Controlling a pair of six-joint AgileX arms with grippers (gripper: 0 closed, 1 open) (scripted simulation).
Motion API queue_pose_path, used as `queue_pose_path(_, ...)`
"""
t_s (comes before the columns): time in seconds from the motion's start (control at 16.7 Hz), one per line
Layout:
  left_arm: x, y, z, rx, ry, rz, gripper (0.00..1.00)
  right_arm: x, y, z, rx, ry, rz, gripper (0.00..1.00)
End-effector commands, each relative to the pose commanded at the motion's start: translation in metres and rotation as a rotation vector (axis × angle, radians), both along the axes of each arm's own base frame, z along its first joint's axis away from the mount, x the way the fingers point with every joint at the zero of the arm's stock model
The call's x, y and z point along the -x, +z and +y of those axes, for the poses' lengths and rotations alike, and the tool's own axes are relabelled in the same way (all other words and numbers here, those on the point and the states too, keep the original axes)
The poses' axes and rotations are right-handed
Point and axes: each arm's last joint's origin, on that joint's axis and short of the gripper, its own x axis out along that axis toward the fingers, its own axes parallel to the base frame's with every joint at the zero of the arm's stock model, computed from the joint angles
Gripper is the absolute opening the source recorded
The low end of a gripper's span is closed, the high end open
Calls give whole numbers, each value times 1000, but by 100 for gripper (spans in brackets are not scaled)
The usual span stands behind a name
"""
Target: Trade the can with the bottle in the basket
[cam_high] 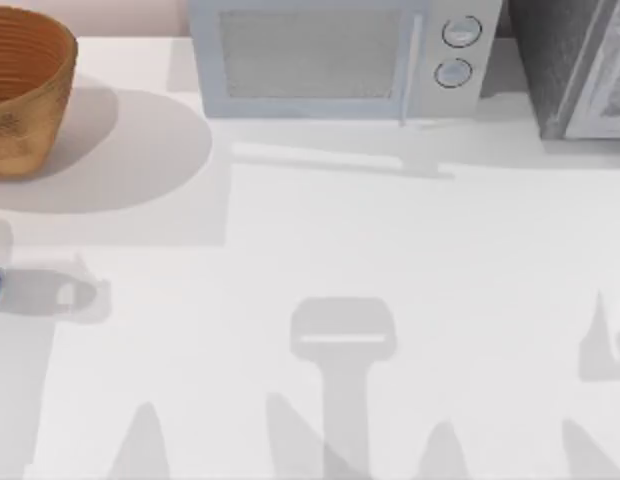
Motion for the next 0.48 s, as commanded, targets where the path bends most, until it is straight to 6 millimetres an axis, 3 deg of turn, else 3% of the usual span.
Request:
queue_pose_path(0.24, -52, 51, 12, 11, -5, 183, 100, 0, 0, 0, 0, 0, 0, 100)
queue_pose_path(0.48, -128, 80, 33, 41, -21, 379, 100, 0, 0, 0, 0, 0, 0, 100)
